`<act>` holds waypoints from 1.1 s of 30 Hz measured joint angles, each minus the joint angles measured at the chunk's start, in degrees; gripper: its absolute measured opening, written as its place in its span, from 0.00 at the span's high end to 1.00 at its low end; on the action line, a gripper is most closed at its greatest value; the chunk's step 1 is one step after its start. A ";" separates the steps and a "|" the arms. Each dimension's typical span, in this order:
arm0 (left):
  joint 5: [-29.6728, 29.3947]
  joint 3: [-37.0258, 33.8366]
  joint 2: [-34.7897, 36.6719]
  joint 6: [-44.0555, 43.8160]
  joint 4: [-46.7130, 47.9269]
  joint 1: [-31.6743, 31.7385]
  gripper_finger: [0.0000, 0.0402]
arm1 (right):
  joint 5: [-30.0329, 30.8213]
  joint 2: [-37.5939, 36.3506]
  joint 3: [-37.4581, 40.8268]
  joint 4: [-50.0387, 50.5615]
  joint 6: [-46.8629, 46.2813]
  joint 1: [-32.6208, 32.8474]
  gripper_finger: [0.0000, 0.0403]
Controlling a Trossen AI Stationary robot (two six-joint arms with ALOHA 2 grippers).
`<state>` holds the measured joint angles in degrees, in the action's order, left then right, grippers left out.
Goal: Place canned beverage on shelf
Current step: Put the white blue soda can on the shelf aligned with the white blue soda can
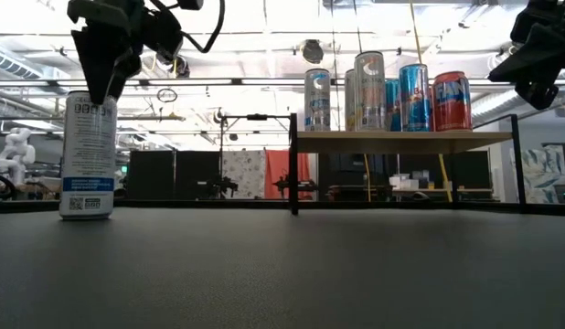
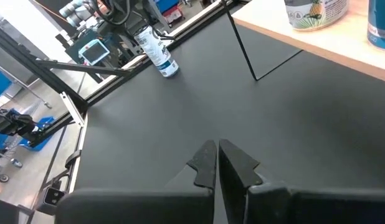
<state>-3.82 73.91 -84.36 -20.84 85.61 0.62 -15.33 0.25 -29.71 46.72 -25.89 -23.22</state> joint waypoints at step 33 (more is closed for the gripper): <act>0.51 -7.08 -0.04 -4.37 -3.64 -1.40 0.20 | -0.02 0.00 0.00 0.22 1.05 0.00 1.00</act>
<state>-3.31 66.83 -84.40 -25.20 81.97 -0.78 -15.35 0.25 -29.71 46.94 -24.84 -23.22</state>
